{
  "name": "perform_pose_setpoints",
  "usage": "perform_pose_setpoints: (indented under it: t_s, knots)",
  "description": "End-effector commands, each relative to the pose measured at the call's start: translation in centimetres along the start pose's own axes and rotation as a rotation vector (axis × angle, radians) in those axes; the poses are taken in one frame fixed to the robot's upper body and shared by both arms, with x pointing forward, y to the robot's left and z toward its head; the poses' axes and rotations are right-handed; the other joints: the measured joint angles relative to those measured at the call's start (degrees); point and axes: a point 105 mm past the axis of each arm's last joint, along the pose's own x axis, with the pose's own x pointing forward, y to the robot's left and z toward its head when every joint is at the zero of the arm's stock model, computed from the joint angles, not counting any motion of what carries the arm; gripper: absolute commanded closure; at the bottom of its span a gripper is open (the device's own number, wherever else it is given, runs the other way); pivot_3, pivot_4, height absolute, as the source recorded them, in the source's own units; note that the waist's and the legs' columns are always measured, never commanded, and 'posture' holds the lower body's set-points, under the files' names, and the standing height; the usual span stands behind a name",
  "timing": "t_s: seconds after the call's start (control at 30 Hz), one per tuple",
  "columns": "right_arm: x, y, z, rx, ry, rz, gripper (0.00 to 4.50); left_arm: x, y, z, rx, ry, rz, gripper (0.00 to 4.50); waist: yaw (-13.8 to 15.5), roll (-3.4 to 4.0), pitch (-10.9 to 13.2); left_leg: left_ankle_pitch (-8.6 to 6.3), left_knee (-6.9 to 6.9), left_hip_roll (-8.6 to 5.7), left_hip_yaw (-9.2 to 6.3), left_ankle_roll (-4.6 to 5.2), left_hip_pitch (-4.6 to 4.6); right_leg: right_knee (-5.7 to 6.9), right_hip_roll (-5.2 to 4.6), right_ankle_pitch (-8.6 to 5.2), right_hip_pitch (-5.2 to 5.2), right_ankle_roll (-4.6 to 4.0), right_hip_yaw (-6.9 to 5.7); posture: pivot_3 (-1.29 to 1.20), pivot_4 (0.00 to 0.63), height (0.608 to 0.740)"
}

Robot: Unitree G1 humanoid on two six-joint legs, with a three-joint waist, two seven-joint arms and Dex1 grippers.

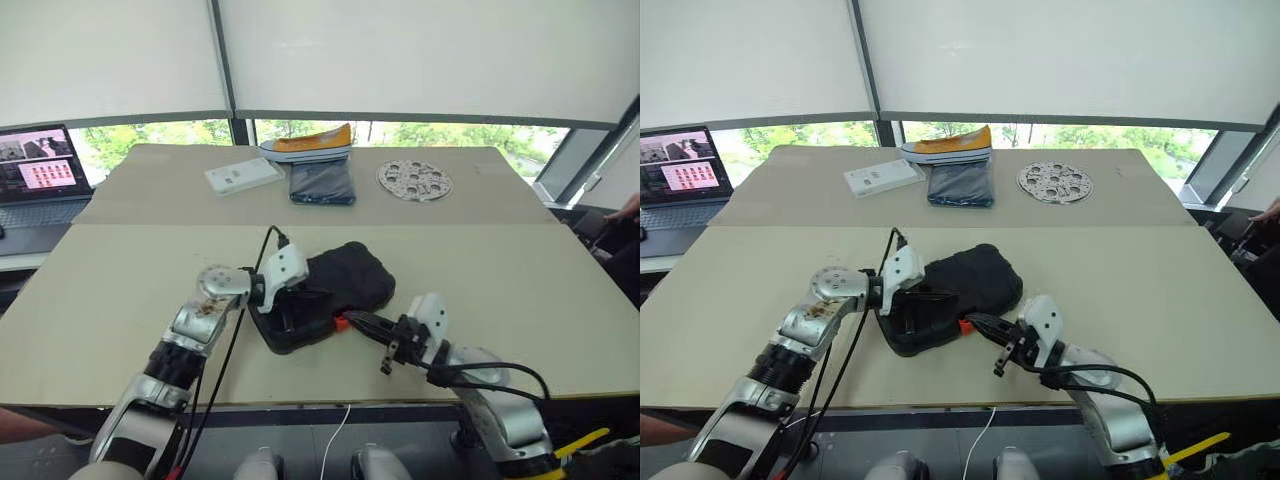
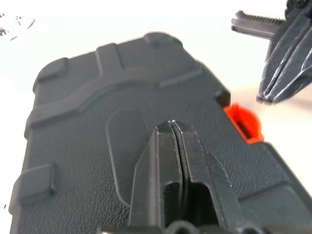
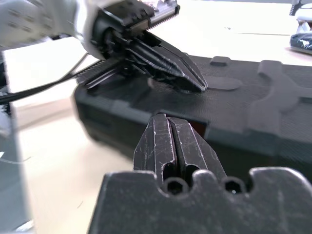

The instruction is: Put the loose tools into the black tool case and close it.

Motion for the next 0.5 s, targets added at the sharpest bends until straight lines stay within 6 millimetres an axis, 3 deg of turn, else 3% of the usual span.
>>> perform_pose_setpoints:
  t_s: [0.03, 0.13, 0.3, 0.4, 0.5]
  knots:
    - [-2.3, -0.7, 2.2, -0.090, -0.018, -0.013, 3.67, -4.2, 0.3, -0.1, 0.004, -0.083, 0.046, 3.07, -0.21, 0.00, 0.07, 0.00, -0.06, 0.00, 0.01, 0.00, 0.00, 0.00, 0.01, -0.01, -0.05, -0.02, 0.00, 0.00, 0.150, 0.740]
    - [-4.4, -2.0, 2.3, -0.188, 0.029, -0.056, 2.71, -8.1, 1.0, 0.3, 0.039, -0.096, 0.117, 2.03, -0.19, 0.00, 0.39, 0.00, -0.10, 0.04, 0.09, 0.00, 0.00, 0.02, 0.09, -0.05, -0.11, -0.09, -0.03, 0.00, 0.150, 0.740]
    - [-8.8, -4.8, 2.1, -0.416, 0.117, -0.100, 0.91, -16.3, 1.8, -2.0, 0.096, 0.099, 0.321, 0.10, 0.40, 0.03, 0.98, 0.00, -0.09, -0.03, 0.19, 0.00, -0.26, -0.10, -0.08, -0.08, -0.25, -0.03, -0.20, 0.00, 0.150, 0.740]
    - [-10.5, -6.2, 2.3, -0.426, 0.122, -0.118, 0.06, -20.3, 1.2, -4.4, 0.040, 0.209, 0.457, 0.00, 0.62, 0.01, 1.05, -0.02, -0.09, 0.00, 0.20, -0.03, -0.35, -0.27, -0.19, -0.15, -0.22, 0.12, -0.24, 0.00, 0.150, 0.740]
    - [-11.3, -7.2, 2.1, -0.430, 0.135, -0.125, 0.06, -22.4, -0.3, -6.3, 0.053, 0.309, 0.506, 0.00, 0.63, 0.02, 1.13, -0.16, -0.09, -0.01, 0.13, -0.06, -0.41, -0.44, -0.37, -0.16, -0.21, 0.21, -0.22, 0.00, 0.150, 0.740]
